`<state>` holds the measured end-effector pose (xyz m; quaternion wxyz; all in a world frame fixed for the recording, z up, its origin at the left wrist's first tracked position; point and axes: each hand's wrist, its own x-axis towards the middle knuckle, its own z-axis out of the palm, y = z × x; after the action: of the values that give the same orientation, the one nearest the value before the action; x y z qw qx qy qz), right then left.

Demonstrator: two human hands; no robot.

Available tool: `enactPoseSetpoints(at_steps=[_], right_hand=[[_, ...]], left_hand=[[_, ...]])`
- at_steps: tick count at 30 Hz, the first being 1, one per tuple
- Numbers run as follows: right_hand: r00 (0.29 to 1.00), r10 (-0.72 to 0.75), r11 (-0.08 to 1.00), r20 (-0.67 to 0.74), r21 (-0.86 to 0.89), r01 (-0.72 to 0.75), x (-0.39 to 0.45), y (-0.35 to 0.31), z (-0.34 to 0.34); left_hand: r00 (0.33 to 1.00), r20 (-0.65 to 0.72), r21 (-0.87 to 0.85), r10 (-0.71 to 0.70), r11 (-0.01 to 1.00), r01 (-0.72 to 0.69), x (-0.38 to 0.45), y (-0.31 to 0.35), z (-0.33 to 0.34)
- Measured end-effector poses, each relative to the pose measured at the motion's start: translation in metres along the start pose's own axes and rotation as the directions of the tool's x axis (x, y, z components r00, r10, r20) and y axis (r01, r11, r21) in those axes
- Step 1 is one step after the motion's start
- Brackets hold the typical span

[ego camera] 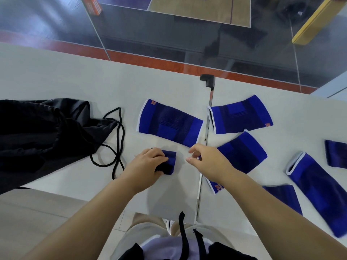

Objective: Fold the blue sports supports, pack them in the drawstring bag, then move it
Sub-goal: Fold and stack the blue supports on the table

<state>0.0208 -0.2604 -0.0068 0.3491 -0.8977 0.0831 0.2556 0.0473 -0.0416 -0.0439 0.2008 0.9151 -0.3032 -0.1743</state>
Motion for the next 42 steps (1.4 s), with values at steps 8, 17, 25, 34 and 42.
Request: enactPoseSetpoints(at_steps=[8, 17, 25, 34, 42], right_hand=[[0.999, -0.016, 0.999, 0.037, -0.038, 0.017, -0.005, 0.004, 0.009], [0.997, 0.079, 0.988, 0.004, -0.132, -0.078, -0.025, 0.001, 0.006], [0.987, 0.143, 0.968, -0.077, -0.199, -0.156, -0.074, 0.007, 0.011], [0.939, 0.329, 0.938, -0.105, -0.076, -0.337, -0.154, 0.077, 0.006], [0.918, 0.377, 0.920, -0.119, -0.062, -0.386, -0.215, 0.177, -0.031]], left_hand=[[1.000, 0.003, 0.116, -0.008, 0.993, 0.008, -0.006, -0.004, 0.013], [0.985, 0.151, 0.265, -0.086, 0.963, 0.043, 0.008, 0.011, -0.018], [0.987, 0.157, 0.337, -0.023, 0.941, -0.032, -0.002, 0.035, -0.041], [0.955, 0.288, 0.251, 0.064, 0.958, -0.140, -0.009, 0.106, -0.004], [0.939, 0.341, 0.169, 0.044, 0.980, -0.107, 0.016, 0.205, 0.063]])
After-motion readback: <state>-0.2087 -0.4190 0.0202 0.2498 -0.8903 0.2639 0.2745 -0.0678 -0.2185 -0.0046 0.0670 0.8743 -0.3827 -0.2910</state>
